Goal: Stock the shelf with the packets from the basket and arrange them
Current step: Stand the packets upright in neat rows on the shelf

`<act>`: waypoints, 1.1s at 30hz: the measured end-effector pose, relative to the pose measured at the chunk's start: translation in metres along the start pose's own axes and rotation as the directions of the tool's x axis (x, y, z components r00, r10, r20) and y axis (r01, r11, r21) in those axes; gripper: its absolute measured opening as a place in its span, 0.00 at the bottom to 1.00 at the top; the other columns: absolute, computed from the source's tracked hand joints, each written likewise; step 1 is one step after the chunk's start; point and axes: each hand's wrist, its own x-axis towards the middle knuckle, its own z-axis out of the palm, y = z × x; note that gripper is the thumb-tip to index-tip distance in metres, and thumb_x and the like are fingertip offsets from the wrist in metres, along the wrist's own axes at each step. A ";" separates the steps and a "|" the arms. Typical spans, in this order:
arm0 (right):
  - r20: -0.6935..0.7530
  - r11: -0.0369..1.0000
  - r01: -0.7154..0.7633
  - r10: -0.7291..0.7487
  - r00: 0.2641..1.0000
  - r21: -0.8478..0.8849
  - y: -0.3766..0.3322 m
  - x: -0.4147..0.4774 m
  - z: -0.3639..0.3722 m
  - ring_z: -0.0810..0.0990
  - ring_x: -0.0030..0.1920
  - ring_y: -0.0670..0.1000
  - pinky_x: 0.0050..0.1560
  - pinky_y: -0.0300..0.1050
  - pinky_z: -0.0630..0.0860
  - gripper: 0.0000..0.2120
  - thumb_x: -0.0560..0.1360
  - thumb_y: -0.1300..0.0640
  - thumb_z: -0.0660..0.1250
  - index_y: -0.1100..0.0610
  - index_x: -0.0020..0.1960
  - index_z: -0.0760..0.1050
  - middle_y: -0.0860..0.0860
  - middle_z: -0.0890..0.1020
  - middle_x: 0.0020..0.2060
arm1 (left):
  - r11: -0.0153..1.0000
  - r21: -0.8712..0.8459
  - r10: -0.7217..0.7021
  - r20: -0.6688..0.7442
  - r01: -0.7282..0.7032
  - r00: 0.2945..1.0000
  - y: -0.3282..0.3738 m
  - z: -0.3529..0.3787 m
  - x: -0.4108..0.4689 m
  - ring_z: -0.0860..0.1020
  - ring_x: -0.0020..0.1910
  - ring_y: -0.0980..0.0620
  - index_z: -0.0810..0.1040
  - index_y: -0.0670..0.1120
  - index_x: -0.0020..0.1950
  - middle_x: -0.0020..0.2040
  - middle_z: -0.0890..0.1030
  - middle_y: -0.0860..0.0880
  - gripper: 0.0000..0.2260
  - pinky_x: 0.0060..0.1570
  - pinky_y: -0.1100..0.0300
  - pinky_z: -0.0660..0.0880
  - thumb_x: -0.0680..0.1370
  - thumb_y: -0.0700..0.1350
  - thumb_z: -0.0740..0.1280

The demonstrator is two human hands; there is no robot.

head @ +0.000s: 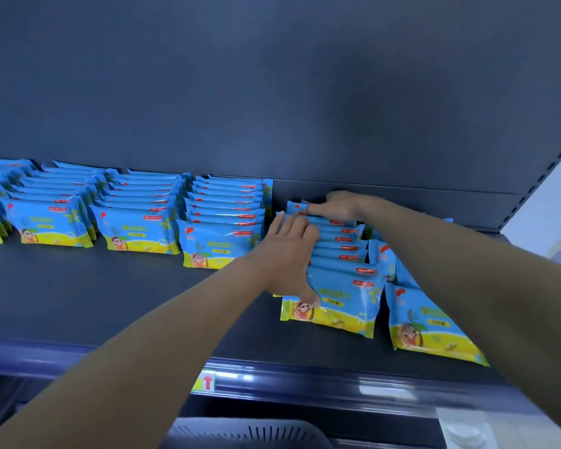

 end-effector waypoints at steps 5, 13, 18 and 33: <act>-0.119 0.992 0.057 -0.043 0.992 0.113 0.005 -0.015 -0.003 0.75 0.41 0.49 0.45 0.48 0.74 0.28 0.71 0.35 0.65 0.61 0.49 0.79 0.52 0.78 0.41 | 0.993 0.119 0.039 -0.111 -0.026 0.993 -0.002 0.002 -0.004 0.62 0.62 0.45 0.63 0.44 0.62 0.60 0.64 0.47 0.41 0.67 0.50 0.58 0.59 0.68 0.70; -0.319 0.972 0.125 -0.057 0.946 0.198 0.008 -0.011 0.002 0.64 0.70 0.57 0.70 0.44 0.60 0.23 0.76 0.55 0.63 0.55 0.70 0.67 0.56 0.63 0.70 | 0.980 0.184 -0.038 -0.208 0.077 0.977 -0.005 0.004 0.006 0.65 0.63 0.44 0.60 0.43 0.67 0.63 0.65 0.45 0.35 0.67 0.51 0.59 0.68 0.60 0.68; -0.439 0.928 0.123 0.047 0.897 0.352 0.019 -0.008 0.001 0.70 0.64 0.58 0.65 0.41 0.65 0.18 0.77 0.61 0.60 0.60 0.66 0.70 0.59 0.64 0.66 | 0.966 0.196 -0.166 -0.041 0.170 0.985 -0.007 -0.003 0.019 0.51 0.74 0.39 0.47 0.44 0.75 0.74 0.51 0.38 0.44 0.73 0.47 0.48 0.69 0.59 0.68; -0.281 0.713 0.034 0.232 0.931 0.701 0.021 0.003 0.000 0.70 0.39 0.52 0.36 0.41 0.66 0.05 0.75 0.65 0.57 0.58 0.46 0.71 0.53 0.72 0.40 | 0.932 0.133 -0.356 0.173 0.337 0.918 -0.009 -0.019 0.031 0.41 0.73 0.32 0.39 0.52 0.76 0.76 0.44 0.40 0.55 0.73 0.43 0.43 0.62 0.64 0.72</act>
